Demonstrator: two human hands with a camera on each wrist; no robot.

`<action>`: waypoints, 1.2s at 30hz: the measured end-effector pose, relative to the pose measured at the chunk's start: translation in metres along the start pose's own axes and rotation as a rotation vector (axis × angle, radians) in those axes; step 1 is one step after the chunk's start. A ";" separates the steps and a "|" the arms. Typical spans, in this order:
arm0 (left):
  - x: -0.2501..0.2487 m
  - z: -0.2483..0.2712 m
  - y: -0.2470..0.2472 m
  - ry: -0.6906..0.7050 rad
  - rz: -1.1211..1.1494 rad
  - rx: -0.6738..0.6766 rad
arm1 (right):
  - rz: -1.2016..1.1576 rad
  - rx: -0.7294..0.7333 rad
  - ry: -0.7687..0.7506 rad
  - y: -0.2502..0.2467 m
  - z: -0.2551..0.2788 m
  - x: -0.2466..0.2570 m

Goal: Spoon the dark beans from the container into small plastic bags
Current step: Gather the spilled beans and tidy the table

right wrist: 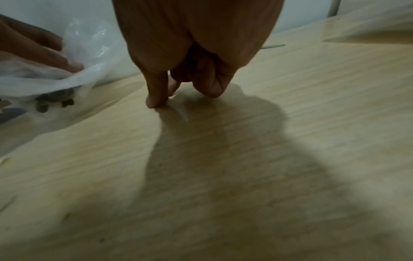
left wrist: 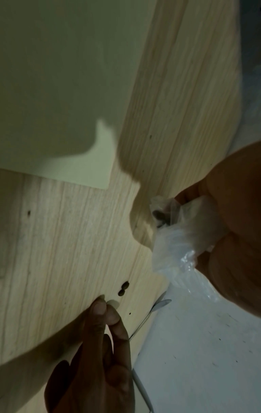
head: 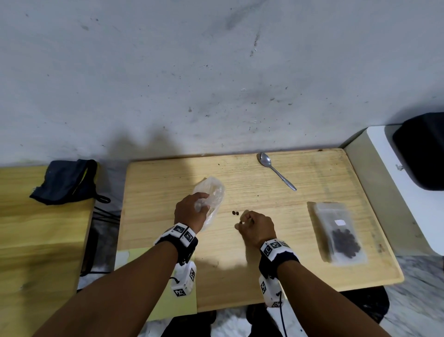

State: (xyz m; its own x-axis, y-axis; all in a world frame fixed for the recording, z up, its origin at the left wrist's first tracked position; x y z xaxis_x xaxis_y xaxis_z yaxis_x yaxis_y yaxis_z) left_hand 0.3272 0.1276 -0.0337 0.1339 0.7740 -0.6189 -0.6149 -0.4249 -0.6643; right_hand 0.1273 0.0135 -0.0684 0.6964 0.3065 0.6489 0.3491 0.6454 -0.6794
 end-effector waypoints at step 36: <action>0.004 -0.014 0.001 -0.010 -0.026 0.007 | -0.653 -0.100 0.262 -0.018 -0.011 -0.006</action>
State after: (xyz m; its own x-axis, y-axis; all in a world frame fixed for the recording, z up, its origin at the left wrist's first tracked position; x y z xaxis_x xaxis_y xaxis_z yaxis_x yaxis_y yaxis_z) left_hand 0.3381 0.1233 -0.0427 0.1419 0.7894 -0.5972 -0.6168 -0.4014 -0.6771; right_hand 0.1239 -0.0076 -0.0635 0.4484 -0.3075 0.8393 0.7938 0.5686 -0.2158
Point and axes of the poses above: each hand's wrist, its own z-axis away from the middle knuckle, its own y-axis out of the palm, x = y × z, the point moved 8 cm from there along -z, towards the middle knuckle, and after that the axes turned 14 degrees about -y, right-handed, at the moved point
